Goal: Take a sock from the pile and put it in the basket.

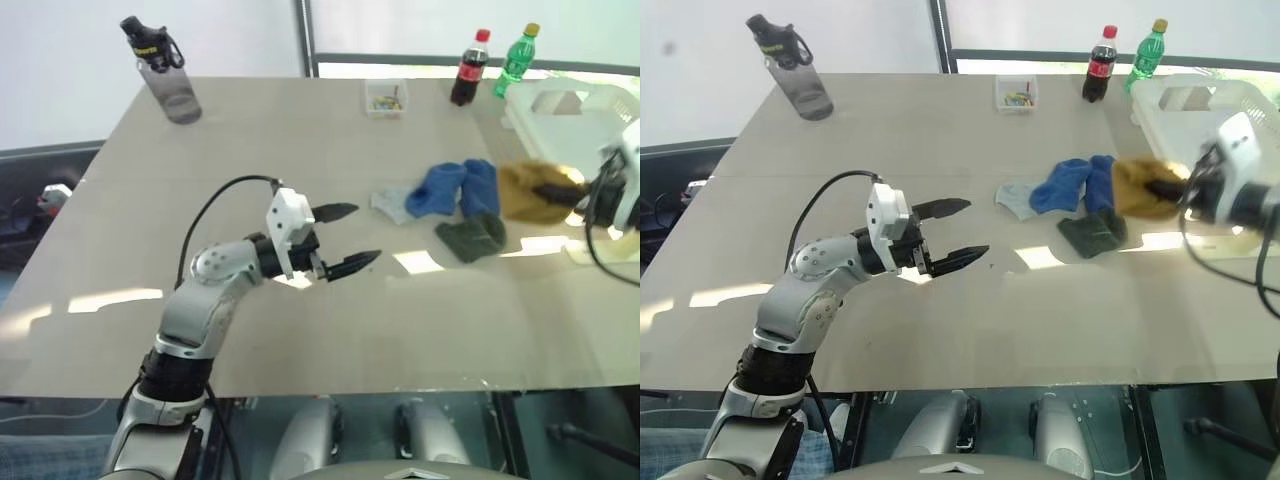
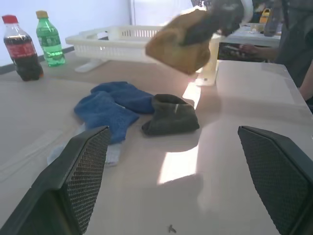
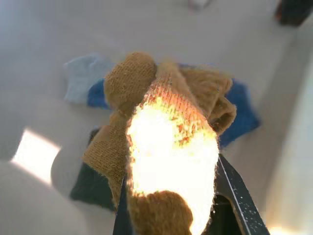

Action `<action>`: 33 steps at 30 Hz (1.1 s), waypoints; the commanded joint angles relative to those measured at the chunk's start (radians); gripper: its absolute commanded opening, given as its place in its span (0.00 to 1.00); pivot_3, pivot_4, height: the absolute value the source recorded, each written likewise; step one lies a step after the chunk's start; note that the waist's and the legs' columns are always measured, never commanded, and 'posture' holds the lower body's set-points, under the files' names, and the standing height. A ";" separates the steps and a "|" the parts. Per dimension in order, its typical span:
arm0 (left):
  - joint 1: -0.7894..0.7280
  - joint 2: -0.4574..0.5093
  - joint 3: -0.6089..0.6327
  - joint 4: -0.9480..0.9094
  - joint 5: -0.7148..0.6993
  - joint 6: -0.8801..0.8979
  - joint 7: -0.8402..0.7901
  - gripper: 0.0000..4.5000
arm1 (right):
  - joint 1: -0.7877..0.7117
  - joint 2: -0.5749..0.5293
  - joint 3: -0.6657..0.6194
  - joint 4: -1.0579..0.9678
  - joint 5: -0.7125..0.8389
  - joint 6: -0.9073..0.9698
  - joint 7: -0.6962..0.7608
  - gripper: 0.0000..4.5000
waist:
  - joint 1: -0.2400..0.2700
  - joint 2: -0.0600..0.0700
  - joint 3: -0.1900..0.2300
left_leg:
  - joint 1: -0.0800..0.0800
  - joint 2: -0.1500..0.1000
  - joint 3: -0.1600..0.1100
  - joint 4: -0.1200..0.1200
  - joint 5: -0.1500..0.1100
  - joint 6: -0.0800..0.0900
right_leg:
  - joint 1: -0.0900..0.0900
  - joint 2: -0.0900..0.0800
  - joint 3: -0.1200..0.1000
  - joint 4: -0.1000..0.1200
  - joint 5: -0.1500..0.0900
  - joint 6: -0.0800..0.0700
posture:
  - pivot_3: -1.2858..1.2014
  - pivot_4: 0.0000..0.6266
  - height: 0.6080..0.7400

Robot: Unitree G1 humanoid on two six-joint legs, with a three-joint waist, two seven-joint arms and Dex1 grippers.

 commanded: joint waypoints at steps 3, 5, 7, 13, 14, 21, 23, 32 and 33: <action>-0.024 -0.025 0.007 -0.036 -0.012 -0.017 0.020 1.00 | -0.260 -0.049 0.002 0.362 -0.116 -0.129 -0.027 0.01 | 0.002 0.001 0.001 | 0.000 0.000 0.001 0.000 0.000 0.000 | 0.000 0.000 0.000 0.000 0.000 0.000 | 0.52 0.24 1.00; -0.026 -0.038 -0.001 -0.033 -0.008 -0.024 0.024 1.00 | -0.356 -0.049 0.039 0.546 -0.197 -0.203 -0.069 0.01 | 0.002 0.001 0.001 | -0.001 0.000 0.000 0.000 0.000 0.000 | -0.001 0.001 0.000 -0.002 0.000 0.000 | 0.52 0.24 1.00; -0.029 -0.051 -0.007 -0.028 -0.005 -0.030 0.030 1.00 | -0.435 -0.032 0.055 0.713 -0.254 -0.257 -0.142 0.01 | 0.003 0.001 0.001 | -0.003 0.000 0.001 0.000 0.000 0.000 | -0.001 0.000 0.000 -0.003 0.000 0.000 | 0.52 0.24 1.00; -0.040 -0.056 -0.006 -0.009 0.007 -0.040 0.029 1.00 | -0.534 0.014 0.063 0.952 -0.338 -0.374 -0.239 0.49 | -0.001 0.001 0.001 | -0.012 0.000 0.002 0.001 0.001 -0.001 | -0.011 0.001 0.000 -0.002 0.000 0.000 | 0.52 0.24 1.00; -0.042 -0.055 -0.006 -0.007 0.009 -0.040 0.029 1.00 | -0.537 0.018 0.067 0.968 -0.353 -0.390 -0.252 0.61 | -0.001 0.002 0.001 | -0.012 0.000 0.003 0.001 0.001 -0.001 | -0.011 0.001 0.000 -0.001 0.000 0.000 | 0.52 0.24 1.00; -0.042 -0.058 -0.013 -0.004 0.021 -0.047 0.032 1.00 | -0.537 0.010 0.121 1.011 -0.472 -0.510 -0.312 0.98 | 0.000 0.004 0.003 | -0.013 0.000 0.005 0.003 0.001 -0.001 | -0.014 0.002 0.000 0.003 0.000 0.000 | 0.52 0.24 1.00; -0.039 -0.059 -0.013 -0.008 0.022 -0.046 0.033 1.00 | -0.539 0.001 0.125 1.010 -0.490 -0.537 -0.304 0.98 | -0.001 0.004 0.003 | -0.013 0.000 0.006 0.003 0.001 -0.001 | -0.014 0.002 0.000 0.004 0.000 0.000 | 0.52 0.24 1.00; -0.008 -0.028 -0.004 -0.034 0.018 -0.028 0.026 1.00 | -0.539 -0.028 0.113 0.774 -0.443 -0.498 -0.044 0.98 | -0.013 0.006 0.004 | -0.012 0.000 0.006 0.006 0.001 -0.001 | -0.014 0.002 0.001 0.007 0.000 0.000 | 0.52 0.24 1.00; -0.005 -0.025 -0.004 -0.035 0.016 -0.028 0.024 1.00 | -0.500 -0.024 0.091 0.692 -0.391 -0.439 0.026 0.98 | -0.018 0.006 0.004 | -0.012 0.000 0.006 0.006 0.001 -0.001 | -0.014 0.002 0.001 0.007 0.000 0.000 | 0.52 0.24 1.00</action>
